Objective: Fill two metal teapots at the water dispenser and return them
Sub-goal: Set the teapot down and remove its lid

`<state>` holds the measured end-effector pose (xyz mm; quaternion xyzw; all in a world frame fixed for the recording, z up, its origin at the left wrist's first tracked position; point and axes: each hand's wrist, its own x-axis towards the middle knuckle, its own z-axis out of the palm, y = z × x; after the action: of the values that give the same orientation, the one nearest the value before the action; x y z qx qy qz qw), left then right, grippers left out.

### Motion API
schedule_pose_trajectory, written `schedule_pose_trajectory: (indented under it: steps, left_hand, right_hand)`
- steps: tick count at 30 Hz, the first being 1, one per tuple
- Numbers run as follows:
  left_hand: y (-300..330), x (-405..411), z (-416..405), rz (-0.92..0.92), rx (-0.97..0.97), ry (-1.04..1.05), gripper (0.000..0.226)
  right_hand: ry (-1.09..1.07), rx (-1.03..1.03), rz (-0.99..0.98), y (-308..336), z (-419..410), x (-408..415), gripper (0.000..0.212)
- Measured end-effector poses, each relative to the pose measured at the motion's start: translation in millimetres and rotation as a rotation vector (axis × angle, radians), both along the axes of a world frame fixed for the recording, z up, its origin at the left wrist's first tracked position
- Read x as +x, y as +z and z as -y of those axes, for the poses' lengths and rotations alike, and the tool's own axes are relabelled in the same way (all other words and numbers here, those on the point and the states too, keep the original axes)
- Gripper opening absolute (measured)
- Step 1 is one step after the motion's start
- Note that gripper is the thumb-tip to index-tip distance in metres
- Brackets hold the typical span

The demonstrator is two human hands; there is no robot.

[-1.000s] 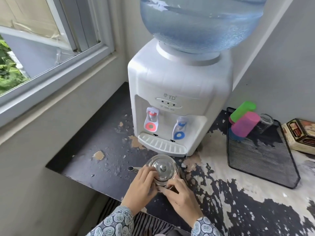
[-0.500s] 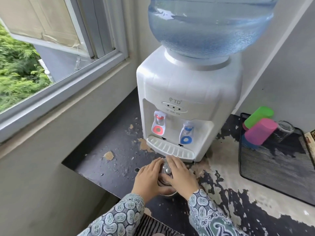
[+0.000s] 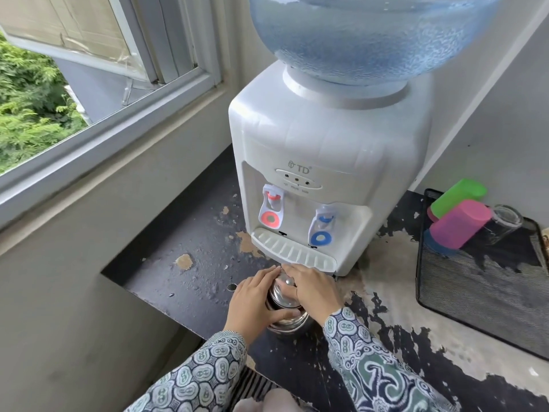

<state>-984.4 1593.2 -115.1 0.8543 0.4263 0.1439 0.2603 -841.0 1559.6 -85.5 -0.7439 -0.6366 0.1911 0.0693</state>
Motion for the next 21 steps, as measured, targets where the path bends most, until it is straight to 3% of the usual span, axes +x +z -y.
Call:
schedule_pose_trajectory:
  steps: [5,7,12,14,17,21]
  left_hand:
    - [2.9,0.0,-4.1,0.025,-0.048,-0.006,0.108]
    - [2.7,-1.0,-3.9,0.033,-0.057,-0.030,0.103]
    - [-3.6,-5.6,0.0,0.063,-0.017,-0.026,0.094]
    - [-4.6,-5.1,-0.6,0.045,-0.010,-0.029,0.096]
    - [-4.3,-5.0,-0.6,0.036,-0.015,-0.030,0.097]
    - [-1.1,-5.9,-1.4,0.019,-0.017,-0.048,0.101]
  right_hand:
    - [0.075,-0.018,0.048,3.6,-5.6,4.1,0.051]
    - [0.048,-0.005,-0.006,7.9,-6.6,11.6,0.044]
    - [0.050,0.059,-0.038,10.5,-9.1,16.9,0.050]
    - [0.018,0.102,-0.132,2.1,-5.3,16.0,0.052]
    - [-0.050,0.273,-0.276,-11.2,5.5,11.8,0.073]
    - [-0.174,0.456,-0.434,-23.9,9.3,5.2,0.057]
